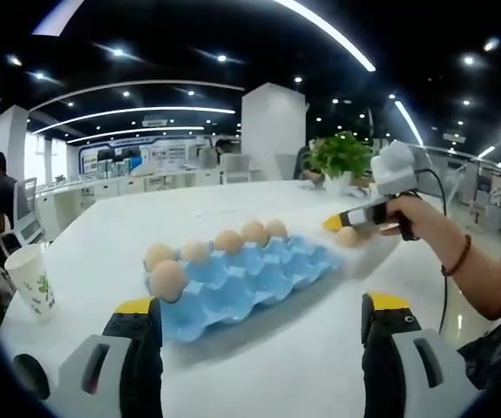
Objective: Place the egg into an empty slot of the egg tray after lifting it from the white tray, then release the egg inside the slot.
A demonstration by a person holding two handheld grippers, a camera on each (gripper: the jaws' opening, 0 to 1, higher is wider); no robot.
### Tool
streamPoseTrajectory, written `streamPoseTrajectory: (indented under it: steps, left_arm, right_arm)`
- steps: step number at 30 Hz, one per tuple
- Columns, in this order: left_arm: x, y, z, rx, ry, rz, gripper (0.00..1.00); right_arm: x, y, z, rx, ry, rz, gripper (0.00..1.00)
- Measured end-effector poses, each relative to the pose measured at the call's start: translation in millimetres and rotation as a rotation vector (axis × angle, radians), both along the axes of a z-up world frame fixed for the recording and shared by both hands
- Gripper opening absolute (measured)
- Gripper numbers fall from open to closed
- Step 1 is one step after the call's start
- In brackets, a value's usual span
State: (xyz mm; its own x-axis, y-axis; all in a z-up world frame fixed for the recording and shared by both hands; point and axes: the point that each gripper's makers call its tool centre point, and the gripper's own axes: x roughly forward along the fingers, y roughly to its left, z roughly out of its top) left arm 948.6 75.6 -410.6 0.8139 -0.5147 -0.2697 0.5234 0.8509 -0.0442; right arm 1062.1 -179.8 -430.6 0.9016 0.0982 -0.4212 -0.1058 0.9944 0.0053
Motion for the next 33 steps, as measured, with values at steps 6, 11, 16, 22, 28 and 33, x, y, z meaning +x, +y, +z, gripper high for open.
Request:
streamPoseTrajectory:
  steps: [6, 11, 16, 22, 28, 33]
  left_arm:
    - [-0.9, 2, 1.7, 0.007, -0.002, 0.004, 0.97]
    - [-0.9, 4, 3.9, 0.007, -0.008, 0.010, 0.97]
    - [-0.6, 4, 4.4, 0.009, -0.009, 0.013, 0.97]
    - [-0.6, 2, 5.1, 0.012, -0.011, 0.011, 0.97]
    - [-1.2, 1, 3.2, 0.016, -0.007, 0.009, 0.97]
    - [-1.2, 2, 2.7, 0.025, -0.007, 0.010, 0.96]
  right_arm:
    - [1, -3, 2.3, 0.066, -0.001, -0.029, 0.28]
    - [1, -4, 7.2, 0.112, -0.027, -0.035, 0.27]
    - [2, -3, 25.4, 0.136, -0.093, -0.027, 0.27]
    - [0, 1, 35.5, 0.154, -0.133, -0.001, 0.27]
    - [-1, 3, 31.3, 0.186, -0.123, 0.012, 0.27]
    - [-2, 5, 28.9, 0.182, -0.120, 0.021, 0.27]
